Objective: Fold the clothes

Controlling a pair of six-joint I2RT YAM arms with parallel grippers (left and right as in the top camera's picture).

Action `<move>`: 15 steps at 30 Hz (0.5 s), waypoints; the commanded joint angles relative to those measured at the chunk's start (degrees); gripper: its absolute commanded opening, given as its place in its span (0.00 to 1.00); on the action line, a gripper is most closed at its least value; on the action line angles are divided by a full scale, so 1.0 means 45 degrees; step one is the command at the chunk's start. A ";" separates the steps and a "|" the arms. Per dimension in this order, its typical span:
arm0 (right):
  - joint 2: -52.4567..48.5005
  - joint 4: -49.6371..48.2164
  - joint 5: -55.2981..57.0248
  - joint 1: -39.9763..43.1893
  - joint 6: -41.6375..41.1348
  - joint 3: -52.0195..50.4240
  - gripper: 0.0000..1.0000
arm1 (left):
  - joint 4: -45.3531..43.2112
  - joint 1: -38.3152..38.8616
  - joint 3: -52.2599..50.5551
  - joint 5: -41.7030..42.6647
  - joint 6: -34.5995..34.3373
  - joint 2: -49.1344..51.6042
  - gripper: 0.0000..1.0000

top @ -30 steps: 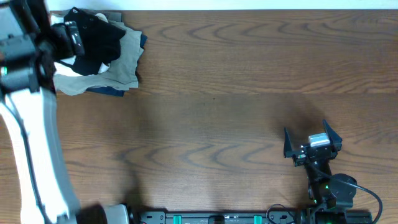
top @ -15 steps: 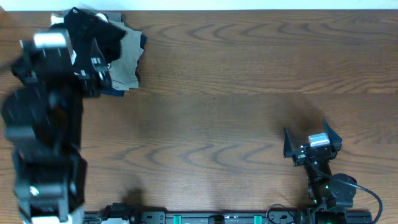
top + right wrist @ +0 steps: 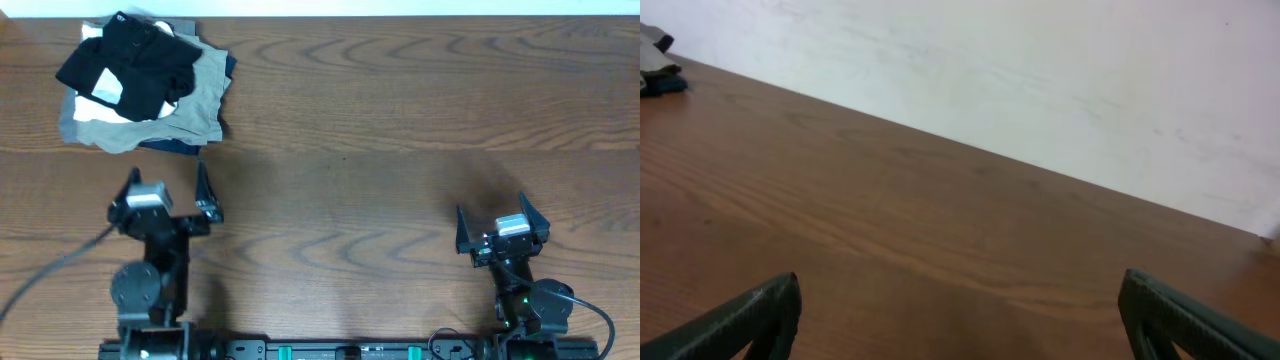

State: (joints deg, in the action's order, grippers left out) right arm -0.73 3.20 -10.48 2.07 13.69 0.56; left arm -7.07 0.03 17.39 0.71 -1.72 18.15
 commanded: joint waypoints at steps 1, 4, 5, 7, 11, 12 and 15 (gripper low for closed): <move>0.0063 0.0010 -0.0015 0.0073 0.0117 -0.0053 0.99 | -0.0175 0.0073 -0.0952 0.0083 -0.0359 -0.1161 0.98; 0.0063 0.0010 -0.0015 0.0073 0.0117 -0.0053 0.99 | -0.0180 0.0073 -0.1632 0.0083 -0.0359 -0.1860 0.98; 0.0053 0.0010 -0.0015 0.0073 0.0117 -0.0053 0.99 | -0.0180 0.0073 -0.1656 0.0083 -0.0359 -0.1885 0.98; 0.0053 0.0010 -0.0015 0.0073 0.0112 -0.0053 0.99 | -0.0180 0.0073 -0.1656 0.0083 -0.0359 -0.1885 0.98; 0.0053 0.0010 -0.0015 0.0073 0.0117 -0.0053 0.99 | -0.0180 0.0073 -0.1656 0.0083 -0.0359 -0.1885 0.98; 0.0053 0.0010 -0.0015 0.0073 0.0112 -0.0053 0.99 | -0.0180 0.0073 -0.1656 0.0083 -0.0359 -0.1885 0.98; 0.0053 0.0010 -0.0015 0.0073 0.0117 -0.0053 0.99 | -0.0180 0.0073 -0.1656 0.0083 -0.0359 -0.1885 0.98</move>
State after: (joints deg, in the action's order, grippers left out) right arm -0.73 3.20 -10.50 2.07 13.72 0.56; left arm -7.55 0.12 9.72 0.93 -3.01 10.39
